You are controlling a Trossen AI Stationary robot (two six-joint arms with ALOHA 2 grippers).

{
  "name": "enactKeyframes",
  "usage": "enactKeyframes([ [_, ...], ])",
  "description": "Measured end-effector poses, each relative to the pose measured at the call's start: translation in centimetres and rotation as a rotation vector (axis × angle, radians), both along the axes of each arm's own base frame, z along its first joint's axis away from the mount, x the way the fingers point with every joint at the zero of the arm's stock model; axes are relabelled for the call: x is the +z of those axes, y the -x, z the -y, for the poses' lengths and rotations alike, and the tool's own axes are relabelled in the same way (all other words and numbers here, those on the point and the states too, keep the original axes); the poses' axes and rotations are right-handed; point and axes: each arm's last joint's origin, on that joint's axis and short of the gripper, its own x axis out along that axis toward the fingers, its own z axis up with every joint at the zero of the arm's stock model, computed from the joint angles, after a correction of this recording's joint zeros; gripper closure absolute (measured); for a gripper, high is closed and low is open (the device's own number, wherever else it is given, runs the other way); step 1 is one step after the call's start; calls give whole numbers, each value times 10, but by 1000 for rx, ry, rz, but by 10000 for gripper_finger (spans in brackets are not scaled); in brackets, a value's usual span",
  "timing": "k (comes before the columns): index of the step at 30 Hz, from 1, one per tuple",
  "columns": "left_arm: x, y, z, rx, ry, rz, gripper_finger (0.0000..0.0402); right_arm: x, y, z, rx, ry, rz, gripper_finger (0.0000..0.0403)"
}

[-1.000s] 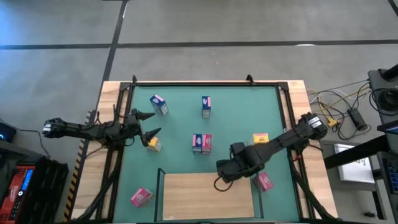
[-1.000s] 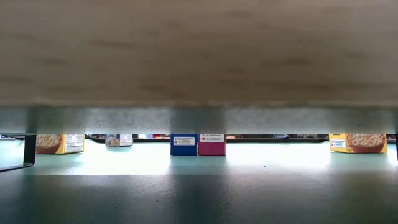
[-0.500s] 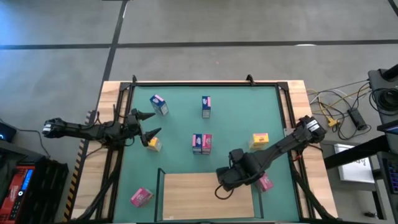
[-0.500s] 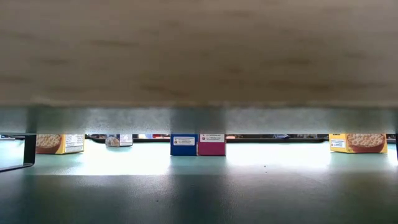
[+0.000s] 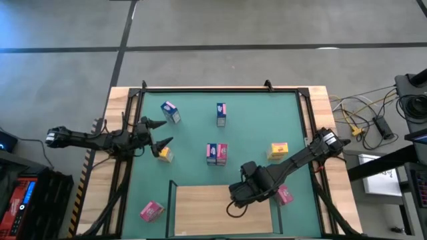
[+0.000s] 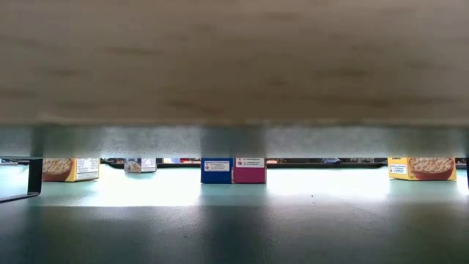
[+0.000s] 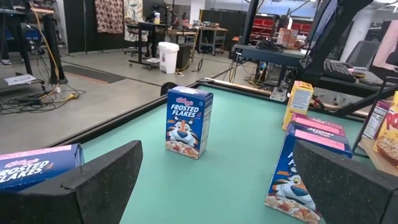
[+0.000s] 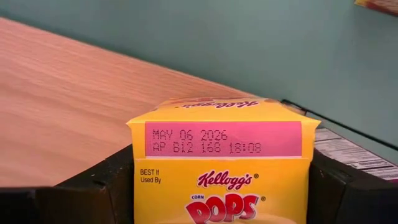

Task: Stack cereal on shelf
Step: Put the top yellow cereal box on the shelf

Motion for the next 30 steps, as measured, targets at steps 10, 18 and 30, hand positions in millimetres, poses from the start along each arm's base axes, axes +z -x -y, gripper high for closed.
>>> enactKeyframes([
  [10, 0, 0, 0, 0, 0, -4, 3, -2, -6, -21, -36, 14, -32, 110],
  [18, -1, -1, 0, 0, -1, -8, 3, 4, -12, -46, -113, 18, -62, 110],
  [30, -1, -1, 0, 0, -1, -10, 3, 4, -7, -63, -238, -24, -74, 110],
])
